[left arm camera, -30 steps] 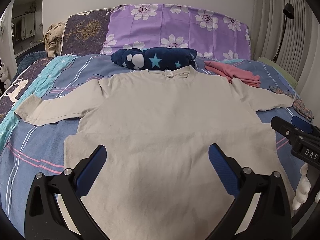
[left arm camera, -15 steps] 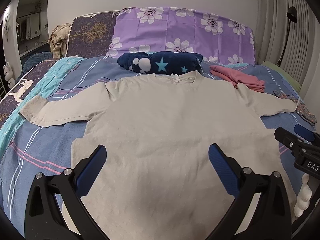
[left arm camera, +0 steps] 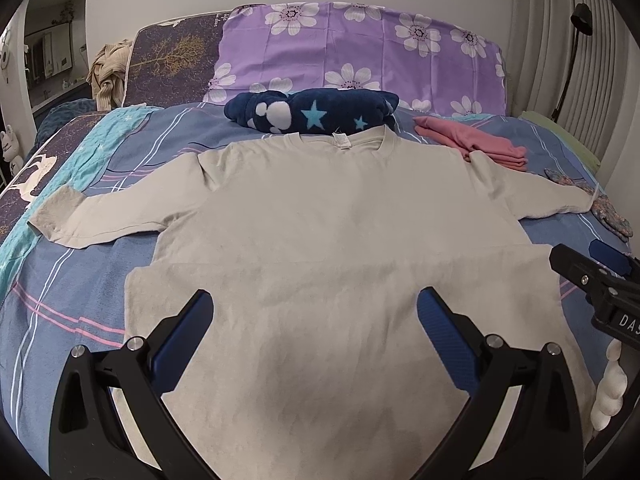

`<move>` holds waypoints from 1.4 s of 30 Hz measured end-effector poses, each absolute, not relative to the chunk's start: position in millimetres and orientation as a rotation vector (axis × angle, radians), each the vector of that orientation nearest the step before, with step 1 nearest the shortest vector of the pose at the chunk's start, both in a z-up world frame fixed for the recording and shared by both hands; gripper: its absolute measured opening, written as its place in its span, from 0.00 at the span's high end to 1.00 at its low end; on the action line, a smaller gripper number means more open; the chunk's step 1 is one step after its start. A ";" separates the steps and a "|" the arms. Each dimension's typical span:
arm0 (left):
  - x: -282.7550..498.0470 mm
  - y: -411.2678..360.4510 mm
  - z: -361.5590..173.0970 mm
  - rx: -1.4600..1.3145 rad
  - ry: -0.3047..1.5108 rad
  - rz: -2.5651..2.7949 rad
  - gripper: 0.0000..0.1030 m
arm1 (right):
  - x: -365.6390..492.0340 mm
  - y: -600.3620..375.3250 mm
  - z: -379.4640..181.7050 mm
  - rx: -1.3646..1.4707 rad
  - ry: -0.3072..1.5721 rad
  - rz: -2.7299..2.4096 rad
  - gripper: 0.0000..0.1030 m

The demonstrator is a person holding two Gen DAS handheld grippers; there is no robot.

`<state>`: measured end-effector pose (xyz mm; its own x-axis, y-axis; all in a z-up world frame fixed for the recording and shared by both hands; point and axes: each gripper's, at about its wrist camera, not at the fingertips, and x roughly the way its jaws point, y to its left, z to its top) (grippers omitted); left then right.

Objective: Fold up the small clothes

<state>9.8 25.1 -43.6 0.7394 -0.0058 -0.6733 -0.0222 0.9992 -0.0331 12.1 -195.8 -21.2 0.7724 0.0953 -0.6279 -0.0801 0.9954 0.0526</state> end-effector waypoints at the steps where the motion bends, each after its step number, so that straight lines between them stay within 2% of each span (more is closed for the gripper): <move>1: 9.9 24.7 -43.9 -0.039 0.740 0.007 0.01 | 12.2 -196.5 -21.9 0.024 0.684 0.093 0.02; 39: 9.1 25.6 -46.6 -0.046 0.742 0.002 0.01 | 15.3 -189.8 -23.5 0.001 0.701 0.096 0.02; 41: 12.0 32.7 -46.3 -0.062 0.733 -0.002 0.03 | 15.7 -188.9 -21.5 -0.005 0.694 0.094 0.02; 42: 12.8 36.2 -45.4 -0.069 0.725 -0.005 0.08 | 16.1 -189.1 -20.2 -0.005 0.688 0.092 0.03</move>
